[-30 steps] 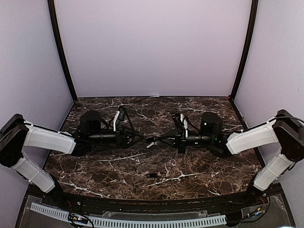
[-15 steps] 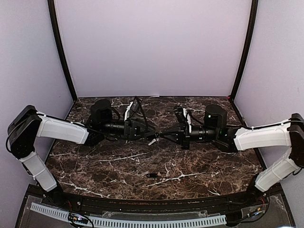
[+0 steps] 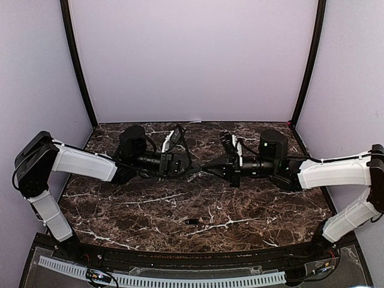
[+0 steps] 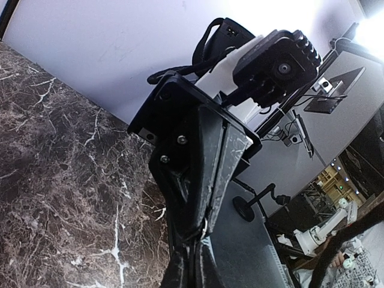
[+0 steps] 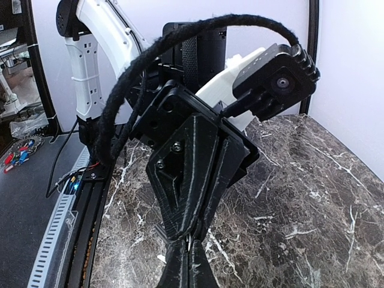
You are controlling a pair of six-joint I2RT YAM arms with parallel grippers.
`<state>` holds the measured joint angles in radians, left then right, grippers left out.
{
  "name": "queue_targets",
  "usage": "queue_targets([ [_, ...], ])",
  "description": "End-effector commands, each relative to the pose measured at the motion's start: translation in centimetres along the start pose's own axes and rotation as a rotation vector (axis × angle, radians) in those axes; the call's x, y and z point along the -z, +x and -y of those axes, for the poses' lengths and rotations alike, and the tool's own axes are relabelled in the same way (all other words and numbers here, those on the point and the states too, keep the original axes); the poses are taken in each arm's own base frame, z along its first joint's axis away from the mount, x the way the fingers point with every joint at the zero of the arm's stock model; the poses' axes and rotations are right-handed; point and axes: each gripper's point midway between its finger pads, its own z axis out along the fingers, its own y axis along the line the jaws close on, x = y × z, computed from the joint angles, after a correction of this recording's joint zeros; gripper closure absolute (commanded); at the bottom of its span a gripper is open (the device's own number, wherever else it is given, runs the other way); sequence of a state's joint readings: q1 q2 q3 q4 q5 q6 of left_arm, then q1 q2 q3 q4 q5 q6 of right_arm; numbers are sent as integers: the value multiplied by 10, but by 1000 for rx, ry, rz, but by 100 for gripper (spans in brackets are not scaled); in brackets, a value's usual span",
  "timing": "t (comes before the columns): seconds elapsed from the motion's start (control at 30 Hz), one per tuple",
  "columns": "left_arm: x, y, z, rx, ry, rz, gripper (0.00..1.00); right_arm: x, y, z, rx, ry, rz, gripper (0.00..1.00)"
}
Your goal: Remove the keys from the keyring
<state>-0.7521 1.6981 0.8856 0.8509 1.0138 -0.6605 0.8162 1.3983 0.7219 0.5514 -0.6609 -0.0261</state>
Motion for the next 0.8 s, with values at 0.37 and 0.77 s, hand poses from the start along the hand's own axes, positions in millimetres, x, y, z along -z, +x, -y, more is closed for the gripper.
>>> queue_targets([
  [0.37,7,-17,29,-84,51,82,100,18,-32,-4,16,28,78,52],
  [0.77,11,-18,35,-119,23,90,100,11,-34,-9,-81,-49,101,63],
])
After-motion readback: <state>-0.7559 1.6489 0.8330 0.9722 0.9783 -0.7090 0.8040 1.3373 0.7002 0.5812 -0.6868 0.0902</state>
